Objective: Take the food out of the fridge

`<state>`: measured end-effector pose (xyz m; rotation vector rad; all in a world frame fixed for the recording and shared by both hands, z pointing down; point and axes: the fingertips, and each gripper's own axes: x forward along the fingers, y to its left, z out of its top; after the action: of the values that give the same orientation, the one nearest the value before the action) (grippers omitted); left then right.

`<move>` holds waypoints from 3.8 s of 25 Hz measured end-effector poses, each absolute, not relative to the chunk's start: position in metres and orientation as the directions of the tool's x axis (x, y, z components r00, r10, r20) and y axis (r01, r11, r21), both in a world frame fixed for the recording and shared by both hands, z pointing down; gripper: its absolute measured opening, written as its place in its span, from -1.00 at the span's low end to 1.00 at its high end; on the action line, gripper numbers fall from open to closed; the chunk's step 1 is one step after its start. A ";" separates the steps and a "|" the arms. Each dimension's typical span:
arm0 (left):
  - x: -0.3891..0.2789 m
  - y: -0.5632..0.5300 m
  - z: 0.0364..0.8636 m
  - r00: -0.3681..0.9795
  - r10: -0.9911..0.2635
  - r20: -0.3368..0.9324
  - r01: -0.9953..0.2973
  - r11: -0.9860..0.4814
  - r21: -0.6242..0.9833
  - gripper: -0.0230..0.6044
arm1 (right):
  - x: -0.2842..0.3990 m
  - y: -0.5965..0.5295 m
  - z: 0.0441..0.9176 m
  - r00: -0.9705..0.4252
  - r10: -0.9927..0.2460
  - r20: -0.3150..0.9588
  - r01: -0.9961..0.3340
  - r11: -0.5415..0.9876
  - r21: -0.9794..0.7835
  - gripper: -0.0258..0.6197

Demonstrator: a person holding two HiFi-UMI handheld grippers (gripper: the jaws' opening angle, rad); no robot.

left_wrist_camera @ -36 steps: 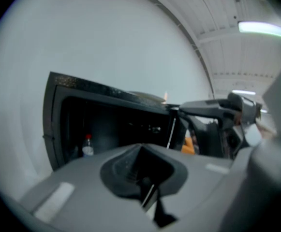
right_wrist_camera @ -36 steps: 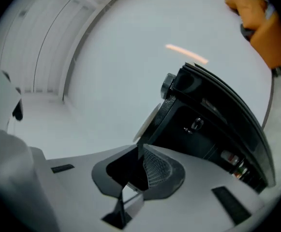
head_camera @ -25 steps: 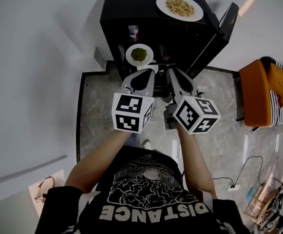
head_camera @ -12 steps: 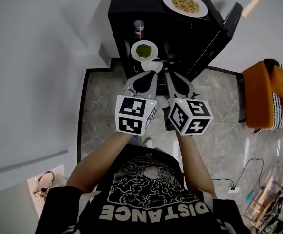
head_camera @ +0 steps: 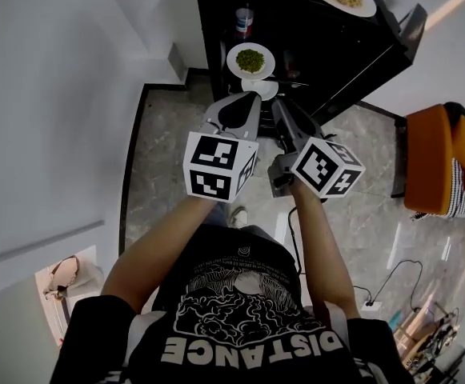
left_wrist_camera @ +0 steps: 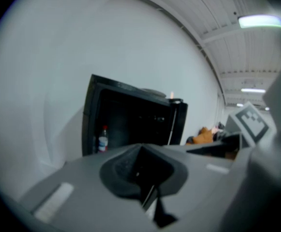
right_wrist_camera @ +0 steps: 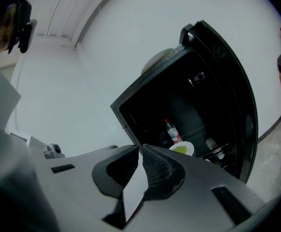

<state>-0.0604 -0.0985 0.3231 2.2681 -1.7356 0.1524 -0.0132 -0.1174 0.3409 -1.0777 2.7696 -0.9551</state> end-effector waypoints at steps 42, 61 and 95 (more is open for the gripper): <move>-0.129 -0.174 0.458 0.275 -0.902 0.333 -0.954 -0.214 0.210 -0.92 | -0.091 -0.265 0.584 -0.741 -0.637 0.210 -0.107 -0.196 -0.975 -0.77; -0.131 -0.167 0.455 0.255 -0.896 0.365 -0.960 -0.190 0.205 -0.92 | -0.089 -0.261 0.578 -0.758 -0.605 0.245 -0.089 -0.275 -0.957 -0.89; -0.128 -0.066 0.336 0.102 -0.957 0.273 -0.989 -0.068 0.132 -0.92 | -0.026 -0.092 0.361 -0.850 -0.526 -0.006 -0.003 0.016 -1.000 -0.89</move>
<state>-0.1281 -0.0657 0.3358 2.1016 -1.9264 0.1638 -0.0255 -0.0919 0.3607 -0.5409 1.9234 -1.8907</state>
